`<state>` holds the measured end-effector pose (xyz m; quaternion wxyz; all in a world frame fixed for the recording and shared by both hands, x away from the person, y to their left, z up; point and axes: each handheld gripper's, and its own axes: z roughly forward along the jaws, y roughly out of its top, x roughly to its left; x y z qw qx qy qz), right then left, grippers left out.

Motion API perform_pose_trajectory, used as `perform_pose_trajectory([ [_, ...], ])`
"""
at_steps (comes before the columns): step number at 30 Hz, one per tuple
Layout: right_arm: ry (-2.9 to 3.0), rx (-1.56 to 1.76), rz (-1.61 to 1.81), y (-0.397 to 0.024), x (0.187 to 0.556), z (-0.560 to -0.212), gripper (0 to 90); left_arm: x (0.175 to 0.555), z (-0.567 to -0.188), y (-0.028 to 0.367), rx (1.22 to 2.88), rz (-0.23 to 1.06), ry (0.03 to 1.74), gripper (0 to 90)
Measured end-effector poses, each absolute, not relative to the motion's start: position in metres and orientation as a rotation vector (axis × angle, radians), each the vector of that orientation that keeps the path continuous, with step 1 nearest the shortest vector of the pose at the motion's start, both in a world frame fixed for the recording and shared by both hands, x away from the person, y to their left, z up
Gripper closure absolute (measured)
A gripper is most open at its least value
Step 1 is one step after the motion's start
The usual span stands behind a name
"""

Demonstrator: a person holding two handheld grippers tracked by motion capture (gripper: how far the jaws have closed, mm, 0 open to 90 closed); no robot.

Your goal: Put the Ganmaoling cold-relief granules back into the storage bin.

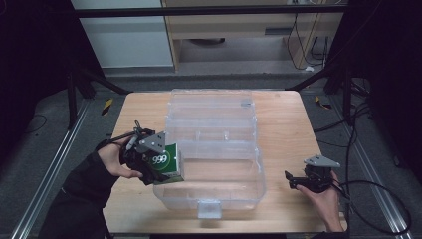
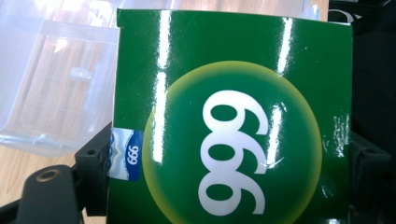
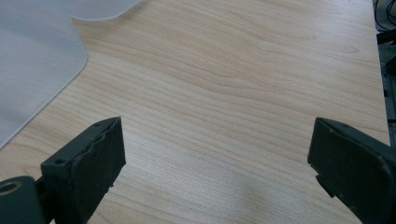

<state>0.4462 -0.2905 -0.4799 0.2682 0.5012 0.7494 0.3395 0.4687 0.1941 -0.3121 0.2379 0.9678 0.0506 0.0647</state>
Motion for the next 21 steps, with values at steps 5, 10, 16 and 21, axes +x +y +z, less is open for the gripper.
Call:
perform_pose_trajectory([
  [5,2.024,1.351,0.914,-0.29,0.446,-0.48,4.5,0.471,-0.322,0.187,2.659,0.159,0.12,14.7],
  [10,2.025,1.357,0.914,-0.29,0.446,-0.48,4.5,0.472,-0.328,0.184,2.668,0.157,0.111,14.7],
  [16,2.027,1.358,0.914,-0.29,0.446,-0.48,4.5,0.474,-0.338,0.181,2.67,0.146,0.111,14.7],
  [21,2.03,1.355,0.913,-0.29,0.447,-0.481,4.5,0.475,-0.347,0.18,2.682,0.138,0.106,14.7],
])
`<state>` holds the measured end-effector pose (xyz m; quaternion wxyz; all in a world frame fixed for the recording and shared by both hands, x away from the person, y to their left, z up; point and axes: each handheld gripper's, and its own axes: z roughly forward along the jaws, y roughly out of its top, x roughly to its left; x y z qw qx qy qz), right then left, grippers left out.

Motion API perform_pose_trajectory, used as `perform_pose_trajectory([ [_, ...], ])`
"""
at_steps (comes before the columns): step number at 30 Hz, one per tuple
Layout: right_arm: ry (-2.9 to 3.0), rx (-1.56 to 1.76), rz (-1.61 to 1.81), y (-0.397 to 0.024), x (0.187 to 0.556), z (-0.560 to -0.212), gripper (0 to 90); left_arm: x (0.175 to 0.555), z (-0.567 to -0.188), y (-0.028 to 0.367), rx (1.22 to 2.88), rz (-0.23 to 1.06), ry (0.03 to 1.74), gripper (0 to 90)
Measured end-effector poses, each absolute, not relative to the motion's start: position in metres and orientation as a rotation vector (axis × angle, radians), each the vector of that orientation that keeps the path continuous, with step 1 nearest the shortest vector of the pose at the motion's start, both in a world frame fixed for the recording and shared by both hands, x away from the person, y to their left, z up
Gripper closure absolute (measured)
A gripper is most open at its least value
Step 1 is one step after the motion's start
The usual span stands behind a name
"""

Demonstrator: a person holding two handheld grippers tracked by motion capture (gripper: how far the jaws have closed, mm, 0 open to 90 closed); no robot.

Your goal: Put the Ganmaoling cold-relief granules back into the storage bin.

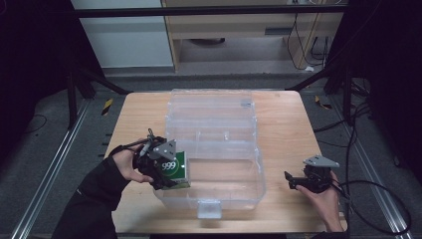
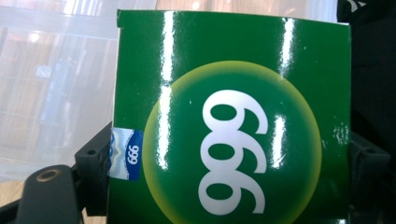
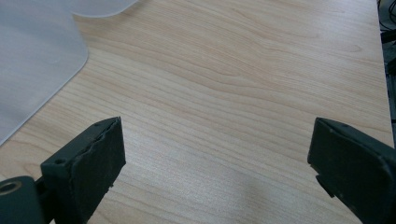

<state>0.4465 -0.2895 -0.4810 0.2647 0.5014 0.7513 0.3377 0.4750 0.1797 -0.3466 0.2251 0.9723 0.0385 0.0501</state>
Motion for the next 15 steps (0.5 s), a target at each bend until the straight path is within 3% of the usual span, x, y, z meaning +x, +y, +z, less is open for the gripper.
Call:
perform_pose_trajectory([
  [15,2.037,1.351,0.905,-0.29,0.447,-0.483,4.2,0.478,-0.369,0.177,2.715,0.096,0.118,14.7],
])
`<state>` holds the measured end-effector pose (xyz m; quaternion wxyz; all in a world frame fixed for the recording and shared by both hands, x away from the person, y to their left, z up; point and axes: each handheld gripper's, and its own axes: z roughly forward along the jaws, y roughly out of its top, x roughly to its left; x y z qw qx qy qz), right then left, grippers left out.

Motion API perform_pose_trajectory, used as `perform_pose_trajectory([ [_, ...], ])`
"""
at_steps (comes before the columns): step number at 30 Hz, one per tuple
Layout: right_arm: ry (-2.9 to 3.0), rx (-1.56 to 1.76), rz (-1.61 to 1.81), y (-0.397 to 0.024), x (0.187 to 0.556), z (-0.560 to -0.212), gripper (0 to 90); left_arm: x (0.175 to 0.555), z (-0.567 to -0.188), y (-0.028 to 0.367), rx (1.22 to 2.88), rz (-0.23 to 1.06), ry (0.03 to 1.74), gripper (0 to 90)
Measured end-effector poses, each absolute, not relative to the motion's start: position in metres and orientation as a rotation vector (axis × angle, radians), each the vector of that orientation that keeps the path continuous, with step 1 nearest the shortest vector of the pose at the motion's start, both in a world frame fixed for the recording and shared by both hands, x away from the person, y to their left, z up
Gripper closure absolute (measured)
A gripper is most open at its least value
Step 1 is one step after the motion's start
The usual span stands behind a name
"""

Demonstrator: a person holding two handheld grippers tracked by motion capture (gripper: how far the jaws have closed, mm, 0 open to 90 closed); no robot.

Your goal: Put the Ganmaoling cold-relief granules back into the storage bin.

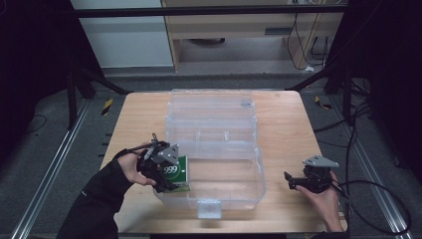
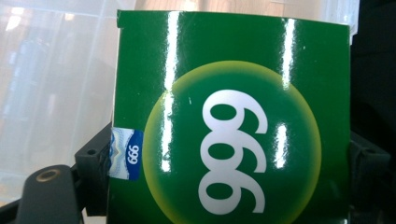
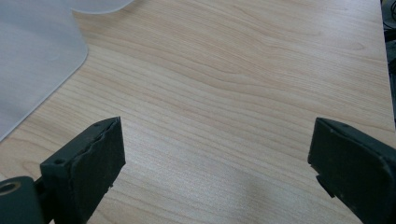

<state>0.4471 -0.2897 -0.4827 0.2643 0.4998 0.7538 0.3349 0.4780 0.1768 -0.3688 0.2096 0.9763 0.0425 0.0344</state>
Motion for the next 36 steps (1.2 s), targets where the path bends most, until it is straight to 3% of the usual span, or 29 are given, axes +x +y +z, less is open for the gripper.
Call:
perform_pose_trajectory([
  [36,2.039,1.349,0.903,-0.29,0.447,-0.484,3.6,0.476,-0.408,0.173,2.755,0.096,0.095,12.6],
])
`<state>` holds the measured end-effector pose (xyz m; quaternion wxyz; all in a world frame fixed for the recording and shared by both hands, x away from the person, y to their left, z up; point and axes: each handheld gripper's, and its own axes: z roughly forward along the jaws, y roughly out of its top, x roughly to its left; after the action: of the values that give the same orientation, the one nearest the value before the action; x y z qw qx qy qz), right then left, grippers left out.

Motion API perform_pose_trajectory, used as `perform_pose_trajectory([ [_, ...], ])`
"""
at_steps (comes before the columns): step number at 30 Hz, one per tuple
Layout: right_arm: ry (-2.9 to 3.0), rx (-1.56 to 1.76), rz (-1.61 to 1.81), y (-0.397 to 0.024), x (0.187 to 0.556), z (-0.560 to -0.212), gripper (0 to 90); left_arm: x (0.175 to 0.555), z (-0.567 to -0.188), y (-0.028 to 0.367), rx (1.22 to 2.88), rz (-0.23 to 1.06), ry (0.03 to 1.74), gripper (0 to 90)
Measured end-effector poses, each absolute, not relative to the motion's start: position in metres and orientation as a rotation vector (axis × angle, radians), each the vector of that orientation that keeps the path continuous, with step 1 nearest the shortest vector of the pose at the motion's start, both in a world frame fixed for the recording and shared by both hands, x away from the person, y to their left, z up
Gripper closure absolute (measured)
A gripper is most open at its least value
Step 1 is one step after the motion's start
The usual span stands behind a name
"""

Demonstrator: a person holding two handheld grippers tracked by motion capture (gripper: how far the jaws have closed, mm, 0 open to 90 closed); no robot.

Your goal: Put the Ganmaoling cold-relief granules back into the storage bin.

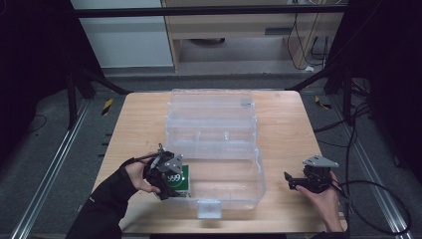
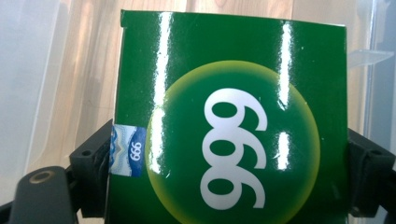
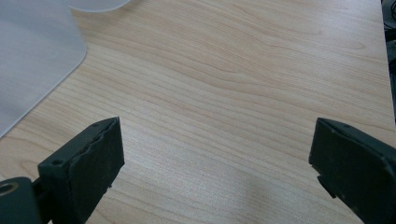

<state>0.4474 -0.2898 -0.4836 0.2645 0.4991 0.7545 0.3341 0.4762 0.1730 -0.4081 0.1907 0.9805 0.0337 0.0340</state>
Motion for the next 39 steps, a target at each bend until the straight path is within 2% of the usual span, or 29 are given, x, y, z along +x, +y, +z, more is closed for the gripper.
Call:
perform_pose_trajectory([
  [8,2.039,1.35,0.903,-0.29,0.447,-0.483,3.6,0.476,-0.407,0.174,2.751,0.092,0.096,12.3],
  [12,2.04,1.345,0.899,-0.29,0.447,-0.483,3.5,0.478,-0.397,0.179,2.689,0.108,0.114,11.4],
  [24,2.034,1.356,0.905,-0.29,0.447,-0.482,3.7,0.473,-0.377,0.192,2.612,0.165,0.161,15.1],
  [31,2.028,1.366,0.913,-0.292,0.446,-0.482,4.0,0.471,-0.366,0.216,2.507,0.234,0.31,20.8],
  [39,2.024,1.368,0.915,-0.293,0.445,-0.482,4.1,0.467,-0.374,0.253,2.366,0.314,0.502,21.9],
])
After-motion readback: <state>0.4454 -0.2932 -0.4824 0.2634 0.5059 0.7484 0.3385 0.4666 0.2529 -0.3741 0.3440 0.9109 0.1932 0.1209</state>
